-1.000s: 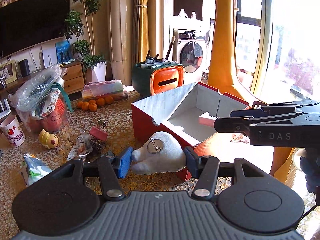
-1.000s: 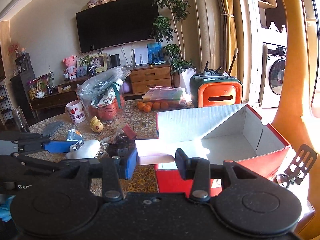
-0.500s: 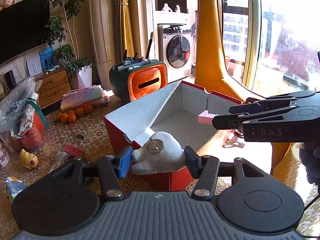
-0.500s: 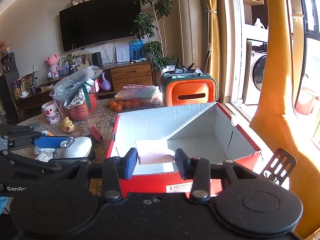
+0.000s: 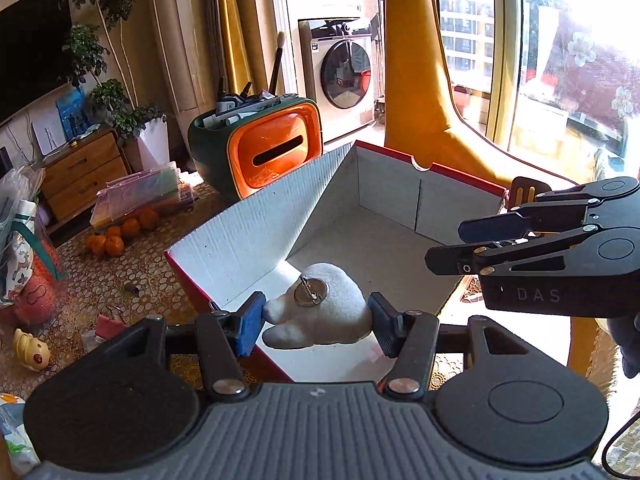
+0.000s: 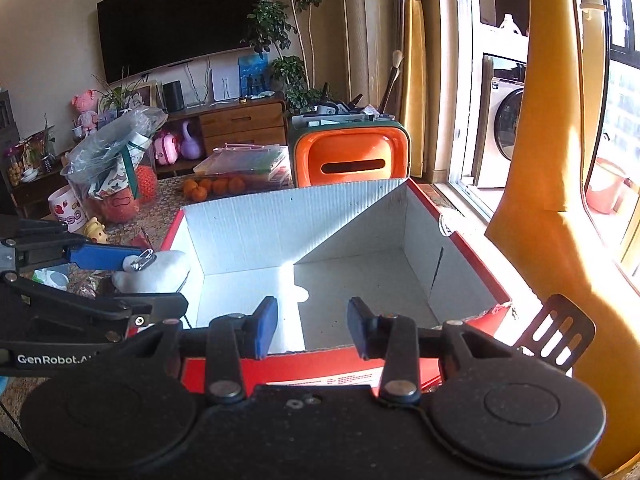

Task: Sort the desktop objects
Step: 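Carry white plush with left tool over red box while right carries pink block, then open left tool dropping plush into red box while right releases pink block there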

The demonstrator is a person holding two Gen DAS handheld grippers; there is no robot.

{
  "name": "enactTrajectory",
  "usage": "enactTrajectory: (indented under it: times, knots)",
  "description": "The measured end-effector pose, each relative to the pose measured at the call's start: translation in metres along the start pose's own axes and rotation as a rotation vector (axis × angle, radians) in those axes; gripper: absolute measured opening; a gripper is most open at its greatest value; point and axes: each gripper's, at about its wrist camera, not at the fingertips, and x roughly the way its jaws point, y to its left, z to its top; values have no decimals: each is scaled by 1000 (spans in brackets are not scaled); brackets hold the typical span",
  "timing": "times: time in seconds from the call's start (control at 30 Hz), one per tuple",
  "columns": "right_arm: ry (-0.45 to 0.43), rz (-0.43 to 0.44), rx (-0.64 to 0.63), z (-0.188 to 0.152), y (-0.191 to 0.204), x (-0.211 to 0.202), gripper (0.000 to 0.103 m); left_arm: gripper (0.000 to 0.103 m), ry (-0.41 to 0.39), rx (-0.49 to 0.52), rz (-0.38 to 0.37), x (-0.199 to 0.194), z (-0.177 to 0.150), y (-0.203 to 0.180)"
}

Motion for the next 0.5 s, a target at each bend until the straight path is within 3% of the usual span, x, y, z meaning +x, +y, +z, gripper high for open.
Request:
enactTrajectory:
  times: [0.27,0.5]
  knots:
    - [41,6,7,-2,-10,16,38,55,86,39,-18,41,11,-5]
    - [41,11,4,-2,-15,20,39,55,210,5,-39,78,24,5]
